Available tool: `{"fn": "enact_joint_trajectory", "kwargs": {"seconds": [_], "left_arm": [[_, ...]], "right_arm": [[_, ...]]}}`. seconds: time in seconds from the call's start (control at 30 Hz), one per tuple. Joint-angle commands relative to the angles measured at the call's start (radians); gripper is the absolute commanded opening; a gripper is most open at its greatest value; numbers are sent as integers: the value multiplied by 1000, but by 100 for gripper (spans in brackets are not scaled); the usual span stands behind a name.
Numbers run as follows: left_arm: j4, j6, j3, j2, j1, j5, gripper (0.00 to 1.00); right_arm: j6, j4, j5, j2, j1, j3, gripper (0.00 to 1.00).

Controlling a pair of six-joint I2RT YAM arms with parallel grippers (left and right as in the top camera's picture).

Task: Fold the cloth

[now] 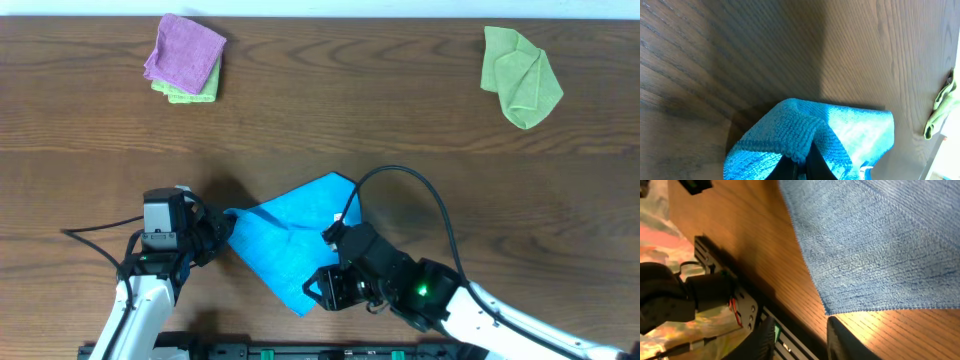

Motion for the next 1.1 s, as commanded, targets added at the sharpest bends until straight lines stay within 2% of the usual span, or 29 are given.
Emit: {"fn": "enact_joint_trajectory", "kwargs": {"seconds": [0.0,0.17,0.27,0.3,0.43,0.73,1.07], "left_arm": [[1,25,24,-5,-1,-6,6],[1,25,24,-5,-1,-3,6],[0,25,24,-5,-1,-3,6],[1,25,24,-5,-1,-2,6],[0,25,24,-5,-1,2,6],[-21,98,24,-5,-1,1,6],[-97,192,24,-5,-1,-5,6]], "right_arm": [[-19,-13,72,1,5,1,38],[-19,-7,210,63,3,1,40],[-19,24,241,131,3,1,33],[-19,40,249,156,3,1,29],[-18,80,293,247,3,1,1],[-23,55,439,290,-45,1,1],[-132,61,423,290,-208,1,1]]}}
